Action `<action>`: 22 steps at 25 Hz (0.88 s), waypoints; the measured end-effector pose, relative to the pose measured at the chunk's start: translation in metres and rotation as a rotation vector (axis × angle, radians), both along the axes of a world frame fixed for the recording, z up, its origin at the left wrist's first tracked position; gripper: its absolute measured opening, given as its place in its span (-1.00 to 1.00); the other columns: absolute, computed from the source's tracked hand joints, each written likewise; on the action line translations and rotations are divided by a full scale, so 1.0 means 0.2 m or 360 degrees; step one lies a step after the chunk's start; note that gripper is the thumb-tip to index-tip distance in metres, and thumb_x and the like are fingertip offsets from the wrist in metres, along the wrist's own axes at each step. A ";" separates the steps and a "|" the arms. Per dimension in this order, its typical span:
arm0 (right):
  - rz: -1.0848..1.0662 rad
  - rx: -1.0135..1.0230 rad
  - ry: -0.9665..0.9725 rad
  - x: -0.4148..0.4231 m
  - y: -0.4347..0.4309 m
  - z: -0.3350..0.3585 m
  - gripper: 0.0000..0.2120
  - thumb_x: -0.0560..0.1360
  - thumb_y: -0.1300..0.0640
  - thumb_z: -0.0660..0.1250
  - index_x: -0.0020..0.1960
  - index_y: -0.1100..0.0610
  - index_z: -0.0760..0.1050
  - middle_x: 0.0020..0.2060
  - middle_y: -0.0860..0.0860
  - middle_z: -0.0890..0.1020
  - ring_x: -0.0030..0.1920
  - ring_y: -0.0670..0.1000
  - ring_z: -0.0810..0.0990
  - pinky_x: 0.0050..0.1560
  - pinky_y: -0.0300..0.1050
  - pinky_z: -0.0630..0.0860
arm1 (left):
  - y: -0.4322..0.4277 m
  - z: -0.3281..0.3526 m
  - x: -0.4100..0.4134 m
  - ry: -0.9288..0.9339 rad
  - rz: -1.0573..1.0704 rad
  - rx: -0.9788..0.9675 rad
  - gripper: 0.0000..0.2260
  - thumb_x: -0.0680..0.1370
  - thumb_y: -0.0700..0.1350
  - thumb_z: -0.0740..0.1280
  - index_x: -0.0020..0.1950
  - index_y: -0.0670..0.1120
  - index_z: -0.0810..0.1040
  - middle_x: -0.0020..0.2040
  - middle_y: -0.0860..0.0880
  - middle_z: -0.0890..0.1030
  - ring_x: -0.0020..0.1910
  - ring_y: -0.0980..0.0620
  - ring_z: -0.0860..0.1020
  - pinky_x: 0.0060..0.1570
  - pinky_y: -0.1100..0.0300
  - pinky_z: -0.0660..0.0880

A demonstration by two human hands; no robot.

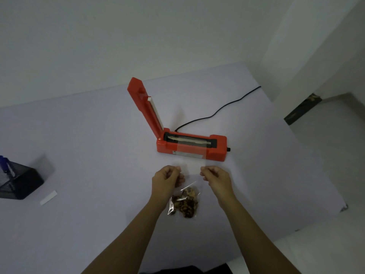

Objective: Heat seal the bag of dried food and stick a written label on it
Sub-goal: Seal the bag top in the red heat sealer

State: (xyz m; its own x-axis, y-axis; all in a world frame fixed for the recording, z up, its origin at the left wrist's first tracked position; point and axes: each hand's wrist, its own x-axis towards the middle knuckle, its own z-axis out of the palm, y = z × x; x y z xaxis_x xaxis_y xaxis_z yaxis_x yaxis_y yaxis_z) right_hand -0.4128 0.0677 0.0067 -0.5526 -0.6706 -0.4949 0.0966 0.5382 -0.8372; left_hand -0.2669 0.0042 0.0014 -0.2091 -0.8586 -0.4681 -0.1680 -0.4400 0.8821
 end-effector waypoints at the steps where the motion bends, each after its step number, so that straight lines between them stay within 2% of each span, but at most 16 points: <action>1: 0.0002 0.0004 0.0001 -0.01 0.00 -0.01 -0.94 0.47 0.08 0.34 -0.17 0.02 0.56 -0.21 -0.05 0.66 -0.15 -0.03 0.60 -0.09 -0.17 0.48 | 0.00 0.00 0.00 -0.0017 -0.0001 -0.0024 -0.84 0.55 -0.17 0.30 -0.13 -0.23 0.60 -0.28 -0.14 0.66 -0.32 0.01 0.64 -0.30 0.27 0.59; 5: 0.0079 0.0016 0.0080 -0.02 0.00 -0.01 -0.88 0.47 0.03 0.35 -0.12 0.08 0.58 -0.21 -0.03 0.66 -0.15 -0.03 0.61 -0.14 -0.27 0.47 | -0.01 -0.02 -0.01 -0.0036 0.0019 -0.0028 -0.86 0.54 -0.16 0.32 -0.13 -0.20 0.61 -0.28 -0.14 0.67 -0.33 0.02 0.64 -0.28 0.25 0.60; 8: 0.0036 -0.0050 0.0693 -0.06 -0.03 0.08 -0.82 0.48 0.00 0.33 -0.13 0.11 0.58 -0.30 -0.04 0.61 -0.26 -0.06 0.58 -0.29 -0.37 0.39 | -0.02 -0.03 -0.01 -0.0039 0.0053 0.0018 -0.85 0.54 -0.15 0.32 -0.13 -0.20 0.62 -0.27 -0.14 0.67 -0.31 -0.01 0.64 -0.25 0.21 0.60; 10: 0.0021 -0.0326 0.1045 -0.12 -0.14 0.24 -0.85 0.52 0.07 0.29 -0.14 0.12 0.56 -0.32 -0.07 0.56 -0.30 -0.11 0.50 -0.28 -0.31 0.36 | -0.03 -0.03 -0.01 -0.0048 0.0063 0.0063 -0.85 0.54 -0.15 0.33 -0.11 -0.21 0.63 -0.27 -0.14 0.67 -0.28 -0.03 0.64 -0.19 0.12 0.62; 12: 0.0106 -0.0798 0.1269 -0.16 -0.30 0.46 -0.87 0.53 0.16 0.26 -0.08 0.17 0.57 -0.23 -0.06 0.59 -0.21 -0.18 0.50 -0.15 -0.32 0.41 | -0.04 -0.04 -0.01 -0.0067 0.0054 0.0099 -0.84 0.54 -0.14 0.33 -0.11 -0.22 0.63 -0.27 -0.13 0.67 -0.28 -0.03 0.63 -0.17 0.09 0.62; 14: 0.0285 -0.1234 0.1447 -0.16 -0.48 0.69 -0.84 0.53 0.24 0.24 0.02 0.23 0.57 -0.10 0.02 0.65 -0.06 -0.12 0.57 0.03 -0.29 0.48 | -0.04 -0.04 -0.02 -0.0085 0.0023 0.0096 -0.83 0.54 -0.13 0.32 -0.15 -0.19 0.63 -0.26 -0.14 0.67 -0.26 -0.07 0.63 -0.15 0.06 0.61; 17: 0.0696 -0.1545 0.1571 -0.07 -0.69 0.94 -0.77 0.55 0.22 0.21 0.15 0.23 0.53 0.08 0.08 0.64 0.14 -0.01 0.57 0.21 -0.11 0.47 | -0.04 -0.03 -0.01 -0.0132 -0.0057 0.0029 -0.82 0.55 -0.12 0.29 -0.17 -0.17 0.61 -0.23 -0.14 0.67 -0.21 -0.10 0.63 -0.13 0.03 0.61; 20: 0.1317 -0.1451 0.1816 0.03 -0.81 1.04 -0.64 0.59 0.06 0.12 0.35 0.12 0.38 0.34 0.05 0.46 0.39 0.01 0.35 0.38 -0.03 0.25 | -0.04 -0.02 0.00 -0.0194 -0.0134 -0.0061 -0.82 0.56 -0.12 0.27 -0.16 -0.14 0.60 -0.21 -0.10 0.66 -0.23 -0.04 0.63 -0.16 0.10 0.61; 22: 0.1662 -0.1320 0.1979 0.08 -0.85 1.07 -0.57 0.60 -0.02 0.03 0.43 0.08 0.23 0.45 0.03 0.30 0.47 0.01 0.20 0.42 0.00 0.12 | -0.04 -0.01 0.00 -0.0206 -0.0128 -0.0069 -0.81 0.57 -0.12 0.27 -0.17 -0.13 0.61 -0.23 -0.08 0.66 -0.24 -0.03 0.62 -0.20 0.15 0.59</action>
